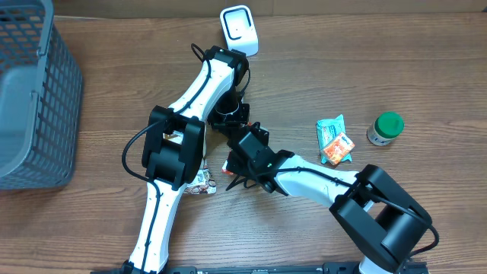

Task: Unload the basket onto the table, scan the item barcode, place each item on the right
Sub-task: 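Retract the left arm and lift the red stick with the right gripper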

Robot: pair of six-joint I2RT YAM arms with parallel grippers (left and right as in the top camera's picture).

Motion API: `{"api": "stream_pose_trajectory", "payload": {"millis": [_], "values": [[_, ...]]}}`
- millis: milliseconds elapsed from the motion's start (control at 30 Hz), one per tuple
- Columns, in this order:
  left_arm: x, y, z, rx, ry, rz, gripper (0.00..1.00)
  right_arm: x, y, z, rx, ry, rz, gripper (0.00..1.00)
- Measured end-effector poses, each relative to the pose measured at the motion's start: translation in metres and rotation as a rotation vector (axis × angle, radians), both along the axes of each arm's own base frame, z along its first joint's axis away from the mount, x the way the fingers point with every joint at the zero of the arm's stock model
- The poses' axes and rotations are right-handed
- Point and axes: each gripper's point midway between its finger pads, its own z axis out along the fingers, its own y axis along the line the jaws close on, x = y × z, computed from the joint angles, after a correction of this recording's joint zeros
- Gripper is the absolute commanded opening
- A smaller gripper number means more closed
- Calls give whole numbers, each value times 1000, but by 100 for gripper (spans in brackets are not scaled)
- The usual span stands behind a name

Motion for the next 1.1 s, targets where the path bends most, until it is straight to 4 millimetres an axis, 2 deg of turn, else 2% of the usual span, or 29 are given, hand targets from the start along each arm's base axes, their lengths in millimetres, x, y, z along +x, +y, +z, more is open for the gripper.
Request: {"api": "stream_pose_trajectory", "payload": {"millis": [133, 333, 500, 600, 700, 800, 867, 1000, 1033, 1067, 1100], "values": [[0, 0, 0, 0, 0, 0, 8, 0, 5, -2, -15, -21, 5, 4], [-2, 0, 1, 0, 7, 1, 4, -1, 0, -2, -36, -2, -6, 4], [3, 5, 3, 4, 17, 14, 4, -2, -21, 2, -76, 32, 4, 4], [22, 7, 16, -15, -25, 37, 5, 5, -30, 3, -82, 20, 50, 4], [53, 16, 50, -54, -120, 81, 6, 10, -32, 4, -78, 3, 129, 4], [86, 36, 96, -100, -258, 142, 10, 11, -33, 4, -83, -18, 219, 4], [102, 54, 122, -119, -335, 186, 17, 12, -34, 4, -97, -36, 270, 4], [129, 106, 158, -125, -474, 288, 26, 17, -49, 4, -188, -61, 346, 4], [135, 123, 164, -118, -499, 319, 30, 22, -58, 8, -252, -70, 375, 4], [137, 133, 166, -114, -509, 338, 40, 27, -65, 11, -299, -79, 393, 4], [140, 146, 167, -106, -519, 361, 56, 36, -71, 18, -354, -102, 414, 3]]}}
